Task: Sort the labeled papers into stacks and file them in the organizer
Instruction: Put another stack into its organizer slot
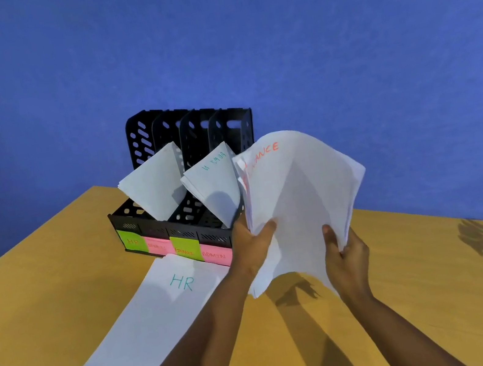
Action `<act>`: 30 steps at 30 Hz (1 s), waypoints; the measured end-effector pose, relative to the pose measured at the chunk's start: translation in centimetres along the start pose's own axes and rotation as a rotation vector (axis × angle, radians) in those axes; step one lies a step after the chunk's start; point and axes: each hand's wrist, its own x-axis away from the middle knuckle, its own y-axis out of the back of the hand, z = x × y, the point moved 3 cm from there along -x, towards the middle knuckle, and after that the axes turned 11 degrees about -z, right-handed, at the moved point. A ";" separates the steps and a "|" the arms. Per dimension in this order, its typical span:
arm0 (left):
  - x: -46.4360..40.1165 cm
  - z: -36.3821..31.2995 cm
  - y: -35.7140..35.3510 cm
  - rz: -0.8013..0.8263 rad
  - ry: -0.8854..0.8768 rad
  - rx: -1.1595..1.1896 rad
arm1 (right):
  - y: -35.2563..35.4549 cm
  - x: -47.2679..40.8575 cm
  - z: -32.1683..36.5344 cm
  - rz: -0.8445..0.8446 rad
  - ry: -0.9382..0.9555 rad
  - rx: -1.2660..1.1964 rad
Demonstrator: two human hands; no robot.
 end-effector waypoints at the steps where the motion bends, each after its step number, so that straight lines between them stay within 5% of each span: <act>1: -0.1 -0.3 0.2 -0.007 -0.010 0.025 | 0.2 -0.1 -0.2 -0.006 -0.025 -0.041; 12: -0.2 3.4 2.1 -0.022 0.168 -0.112 | 0.5 0.2 -3.1 0.062 -0.095 0.051; 21: -1.4 3.4 3.2 -0.030 0.204 -0.082 | 1.3 -1.5 -5.1 0.331 0.015 0.379; 30: -4.8 2.2 5.2 -0.104 0.120 -0.077 | -1.3 -3.1 -0.4 0.579 -0.087 0.164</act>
